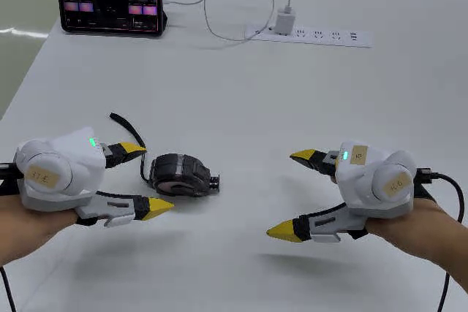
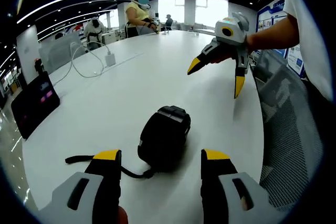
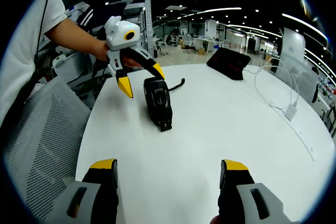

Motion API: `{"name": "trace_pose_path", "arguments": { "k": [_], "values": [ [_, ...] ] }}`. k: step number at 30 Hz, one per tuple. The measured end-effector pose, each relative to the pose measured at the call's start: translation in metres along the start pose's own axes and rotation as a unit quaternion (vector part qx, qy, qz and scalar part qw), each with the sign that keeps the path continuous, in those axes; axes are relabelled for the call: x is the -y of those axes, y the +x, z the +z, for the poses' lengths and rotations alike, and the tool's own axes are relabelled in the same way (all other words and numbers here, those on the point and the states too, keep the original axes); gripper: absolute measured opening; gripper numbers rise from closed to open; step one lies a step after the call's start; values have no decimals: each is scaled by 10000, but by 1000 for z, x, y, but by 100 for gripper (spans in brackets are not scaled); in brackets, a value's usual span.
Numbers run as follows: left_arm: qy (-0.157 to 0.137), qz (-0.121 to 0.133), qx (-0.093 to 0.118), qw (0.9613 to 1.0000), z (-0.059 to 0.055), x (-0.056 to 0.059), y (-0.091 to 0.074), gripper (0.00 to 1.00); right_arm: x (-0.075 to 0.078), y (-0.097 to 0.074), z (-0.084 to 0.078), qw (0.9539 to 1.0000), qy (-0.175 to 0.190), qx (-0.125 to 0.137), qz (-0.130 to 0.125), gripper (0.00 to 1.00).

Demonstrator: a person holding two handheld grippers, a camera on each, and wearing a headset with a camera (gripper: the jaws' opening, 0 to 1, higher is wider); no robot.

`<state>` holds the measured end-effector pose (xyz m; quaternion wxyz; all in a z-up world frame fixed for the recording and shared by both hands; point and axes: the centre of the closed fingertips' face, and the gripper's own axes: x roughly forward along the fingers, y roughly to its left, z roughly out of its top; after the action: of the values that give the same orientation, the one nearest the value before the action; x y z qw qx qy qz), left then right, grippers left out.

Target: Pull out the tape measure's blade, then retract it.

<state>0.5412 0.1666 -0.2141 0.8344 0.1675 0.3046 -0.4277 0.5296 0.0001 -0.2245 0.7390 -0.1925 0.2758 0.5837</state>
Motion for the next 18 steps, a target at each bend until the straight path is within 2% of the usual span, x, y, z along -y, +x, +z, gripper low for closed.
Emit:
{"name": "trace_pose_path", "arguments": {
  "k": [9, 15, 18],
  "values": [
    [240, -241, -203, 9992, -2, 1, 6, 50, 0, 5, 2, 9999, -70, -23, 81, 76],
    [503, -381, -343, 9974, -6, 1, 10, 44, 0, 10, 4, 9997, -176, -50, 141, 75],
    [536, -447, -383, 9968, -6, 0, 12, 43, 0, 12, 5, 9996, -201, -50, 177, 75]
  ]
}}
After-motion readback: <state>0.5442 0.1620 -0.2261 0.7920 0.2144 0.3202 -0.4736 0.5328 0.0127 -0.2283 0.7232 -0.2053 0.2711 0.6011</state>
